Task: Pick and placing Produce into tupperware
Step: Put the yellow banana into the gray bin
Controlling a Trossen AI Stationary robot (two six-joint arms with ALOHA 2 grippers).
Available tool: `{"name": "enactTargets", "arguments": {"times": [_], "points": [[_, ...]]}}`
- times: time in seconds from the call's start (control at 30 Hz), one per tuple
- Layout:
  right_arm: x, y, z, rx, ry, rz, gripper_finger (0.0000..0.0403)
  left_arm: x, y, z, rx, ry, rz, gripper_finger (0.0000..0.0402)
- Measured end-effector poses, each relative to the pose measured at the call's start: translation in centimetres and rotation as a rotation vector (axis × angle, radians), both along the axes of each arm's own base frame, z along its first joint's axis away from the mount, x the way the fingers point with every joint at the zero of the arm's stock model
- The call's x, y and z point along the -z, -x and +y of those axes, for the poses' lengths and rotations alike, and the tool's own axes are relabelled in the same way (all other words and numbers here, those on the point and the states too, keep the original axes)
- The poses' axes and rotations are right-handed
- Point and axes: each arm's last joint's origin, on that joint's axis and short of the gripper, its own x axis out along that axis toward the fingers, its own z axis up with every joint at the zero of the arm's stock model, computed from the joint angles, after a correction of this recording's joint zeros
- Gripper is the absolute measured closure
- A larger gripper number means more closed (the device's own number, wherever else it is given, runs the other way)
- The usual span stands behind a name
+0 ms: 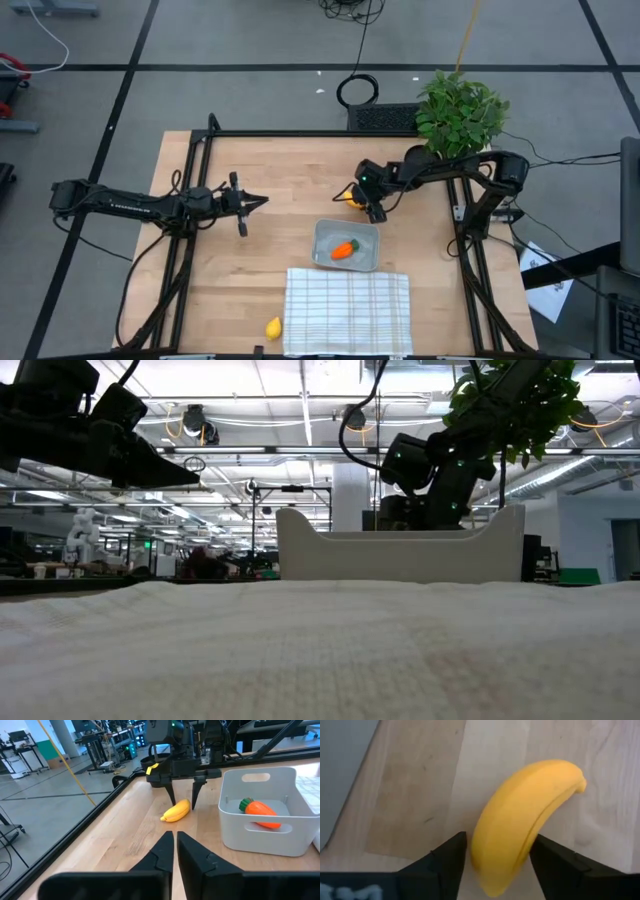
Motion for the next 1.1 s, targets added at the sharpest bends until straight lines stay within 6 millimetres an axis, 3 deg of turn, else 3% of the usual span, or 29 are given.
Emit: {"name": "enactTargets", "arguments": {"times": [0.3,0.47,0.63,0.9,1.1], "points": [[0.0,0.0,0.1,-0.005,-0.005,-0.003,0.0291,0.0,0.0,0.0,0.0,0.0,0.0,0.039],[0.0,-0.1,0.0,-0.019,0.011,-0.015,0.0288,0.0,0.0,0.0,-0.001,0.004,-0.001,0.04],[-0.1,-0.3,-0.1,-0.012,0.031,-0.035,0.0262,0.0,0.0,0.0,-0.001,0.004,-0.001,0.0385],[-1.0,-0.2,-0.4,0.001,0.057,-0.069,0.0291,0.0,0.0,0.0,0.0,0.004,-0.001,0.0376],[-2.2,0.0,-0.5,0.009,0.063,-0.112,0.0275,0.0,0.0,0.0,0.0,0.004,-0.001,0.0391]]}}
